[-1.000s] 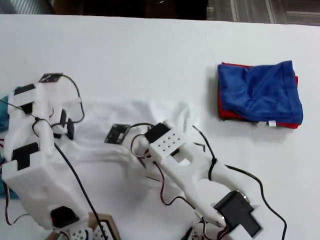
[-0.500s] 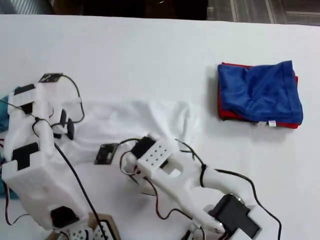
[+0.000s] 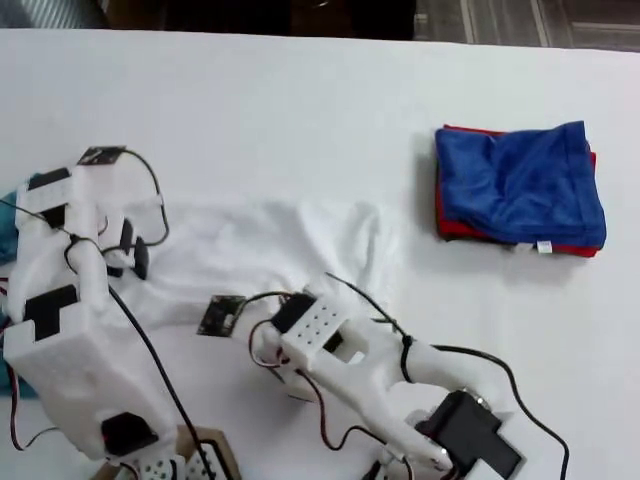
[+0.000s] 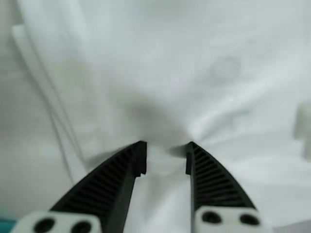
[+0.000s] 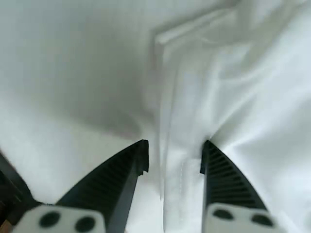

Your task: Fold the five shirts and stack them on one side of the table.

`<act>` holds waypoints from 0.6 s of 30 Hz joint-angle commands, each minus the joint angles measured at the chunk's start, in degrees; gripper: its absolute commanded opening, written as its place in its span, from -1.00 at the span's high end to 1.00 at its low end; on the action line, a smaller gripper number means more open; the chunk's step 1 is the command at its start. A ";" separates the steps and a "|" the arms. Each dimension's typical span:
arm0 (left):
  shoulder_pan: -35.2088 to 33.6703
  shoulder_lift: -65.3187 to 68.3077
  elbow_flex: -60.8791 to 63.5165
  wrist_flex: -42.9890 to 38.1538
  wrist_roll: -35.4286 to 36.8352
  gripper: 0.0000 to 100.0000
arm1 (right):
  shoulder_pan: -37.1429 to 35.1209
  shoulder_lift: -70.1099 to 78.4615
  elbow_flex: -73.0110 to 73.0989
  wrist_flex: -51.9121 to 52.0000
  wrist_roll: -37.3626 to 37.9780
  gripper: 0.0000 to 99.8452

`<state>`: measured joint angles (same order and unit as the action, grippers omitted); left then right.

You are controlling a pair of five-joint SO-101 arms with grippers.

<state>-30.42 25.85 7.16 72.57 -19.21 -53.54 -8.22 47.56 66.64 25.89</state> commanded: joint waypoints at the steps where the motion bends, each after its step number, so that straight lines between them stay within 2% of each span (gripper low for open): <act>1: -2.37 0.97 -1.27 -0.44 -0.26 0.72 | 0.04 -2.15 2.11 -3.30 -0.44 0.64; 5: -2.37 0.97 -1.27 -0.44 -0.26 0.72 | 3.38 -2.07 5.19 -7.87 -0.44 0.64; 9: -2.37 0.97 -1.27 -0.44 -0.26 0.72 | 6.37 0.04 4.92 -8.04 -0.35 0.65; 11: -2.37 0.97 -1.27 -0.44 -0.18 0.72 | 6.37 2.51 3.43 -6.81 -0.35 0.73; 14: -2.37 0.97 -1.27 -0.44 -0.18 0.72 | 6.37 6.99 0.35 -4.97 -0.35 0.98; 16: -2.37 0.97 -1.27 -0.44 -0.18 0.72 | 6.37 9.54 -1.58 -3.65 -0.35 0.92; 18: -2.37 0.97 -1.27 -0.44 -0.18 0.72 | 6.37 11.21 -3.16 -2.95 -0.35 0.96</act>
<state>-30.42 25.85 7.16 72.57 -19.21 -47.30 -1.10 45.71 62.42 25.80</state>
